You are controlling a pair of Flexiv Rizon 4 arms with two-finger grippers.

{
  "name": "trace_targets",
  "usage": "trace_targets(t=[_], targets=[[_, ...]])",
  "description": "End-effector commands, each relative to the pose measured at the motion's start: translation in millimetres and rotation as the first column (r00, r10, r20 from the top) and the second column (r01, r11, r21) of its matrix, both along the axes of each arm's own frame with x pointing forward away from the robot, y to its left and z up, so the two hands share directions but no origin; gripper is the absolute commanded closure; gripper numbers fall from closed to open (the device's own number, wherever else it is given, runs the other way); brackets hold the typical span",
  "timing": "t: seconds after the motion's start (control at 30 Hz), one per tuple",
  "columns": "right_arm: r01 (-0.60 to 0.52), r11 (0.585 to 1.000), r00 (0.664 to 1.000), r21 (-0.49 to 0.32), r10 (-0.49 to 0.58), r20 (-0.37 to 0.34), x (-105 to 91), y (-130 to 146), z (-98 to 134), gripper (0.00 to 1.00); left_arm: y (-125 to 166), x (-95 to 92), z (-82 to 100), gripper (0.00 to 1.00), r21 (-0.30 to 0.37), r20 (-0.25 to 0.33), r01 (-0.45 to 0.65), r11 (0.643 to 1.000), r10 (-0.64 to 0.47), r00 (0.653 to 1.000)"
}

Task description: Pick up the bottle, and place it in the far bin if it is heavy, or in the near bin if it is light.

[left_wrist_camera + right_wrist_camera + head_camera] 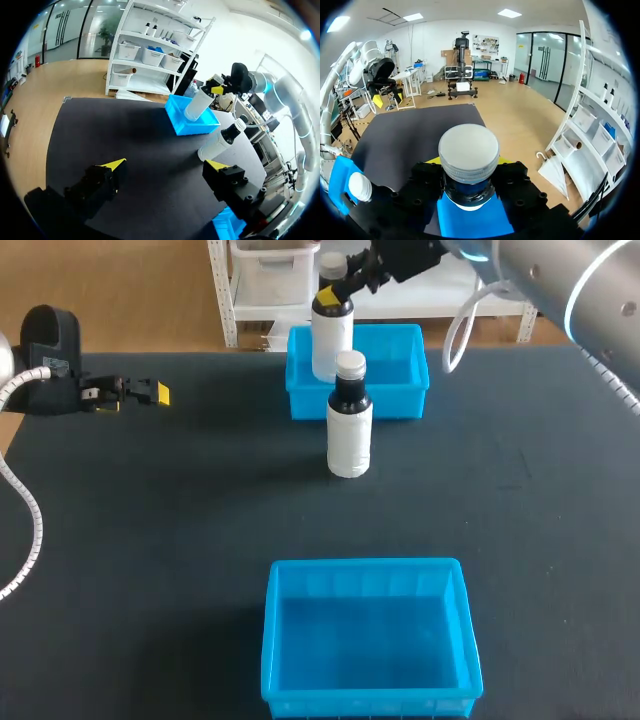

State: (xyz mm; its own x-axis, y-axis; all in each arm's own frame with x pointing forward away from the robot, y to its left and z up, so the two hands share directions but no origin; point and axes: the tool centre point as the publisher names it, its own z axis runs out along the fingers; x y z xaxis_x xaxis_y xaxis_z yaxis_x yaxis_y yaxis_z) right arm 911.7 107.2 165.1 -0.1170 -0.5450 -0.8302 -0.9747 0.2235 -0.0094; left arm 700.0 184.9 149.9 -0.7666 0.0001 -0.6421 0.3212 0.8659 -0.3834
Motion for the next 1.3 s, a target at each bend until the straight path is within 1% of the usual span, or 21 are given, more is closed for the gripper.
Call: trace_targets(t=[0.03,0.37,0.67,1.03,1.13,1.17,1.2,1.23,1.27,1.3], targets=[[-0.158,0.987,0.981,0.027,0.16,-0.107,16.2,10.5,-7.0,1.0,0.0,0.0,0.0,0.0,0.0,0.0,0.0,1.0,0.0,1.0],[-0.164,0.986,0.978,0.027,0.166,-0.127,18.4,16.3,-25.0,1.0,0.0,0.0,0.0,0.0,0.0,0.0,0.0,1.0,0.0,1.0],[-0.16,0.987,0.977,0.017,0.161,-0.142,20.8,16.1,-37.2,1.0,0.0,0.0,0.0,0.0,0.0,0.0,0.0,1.0,0.0,1.0],[-0.155,0.988,0.975,0.022,0.157,-0.156,20.7,14.9,-45.9,1.0,0.0,0.0,0.0,0.0,0.0,0.0,0.0,1.0,0.0,1.0],[-0.155,0.988,0.975,0.023,0.156,-0.159,20.5,14.0,-46.8,0.78,0.0,0.0,0.0,0.0,0.0,0.0,0.0,1.0,0.0,1.0],[-0.155,0.988,0.975,0.023,0.156,-0.16,20.4,13.8,-47.0,0.73,0.0,0.0,0.0,0.0,0.0,0.0,0.0,1.0,0.0,1.0],[-0.157,0.987,0.974,0.022,0.158,-0.162,20.1,13.5,-47.3,0.52,0.0,0.0,0.0,0.0,0.0,0.0,0.0,1.0,0.0,1.0],[-0.158,0.987,0.974,0.021,0.159,-0.164,19.7,13.2,-47.5,0.04,0.0,0.0,0.0,0.0,0.0,0.0,0.0,1.0,0.0,1.0],[-0.158,0.987,0.973,0.021,0.159,-0.165,19.1,12.4,-47.4,0.0,0.0,0.0,0.0,0.0,0.0,0.0,0.0,1.0,0.0,1.0],[-0.158,0.987,0.973,0.02,0.159,-0.166,18.6,11.4,-47.0,0.0,0.0,0.0,0.0,0.0,0.0,0.0,0.0,1.0,0.0,1.0]])
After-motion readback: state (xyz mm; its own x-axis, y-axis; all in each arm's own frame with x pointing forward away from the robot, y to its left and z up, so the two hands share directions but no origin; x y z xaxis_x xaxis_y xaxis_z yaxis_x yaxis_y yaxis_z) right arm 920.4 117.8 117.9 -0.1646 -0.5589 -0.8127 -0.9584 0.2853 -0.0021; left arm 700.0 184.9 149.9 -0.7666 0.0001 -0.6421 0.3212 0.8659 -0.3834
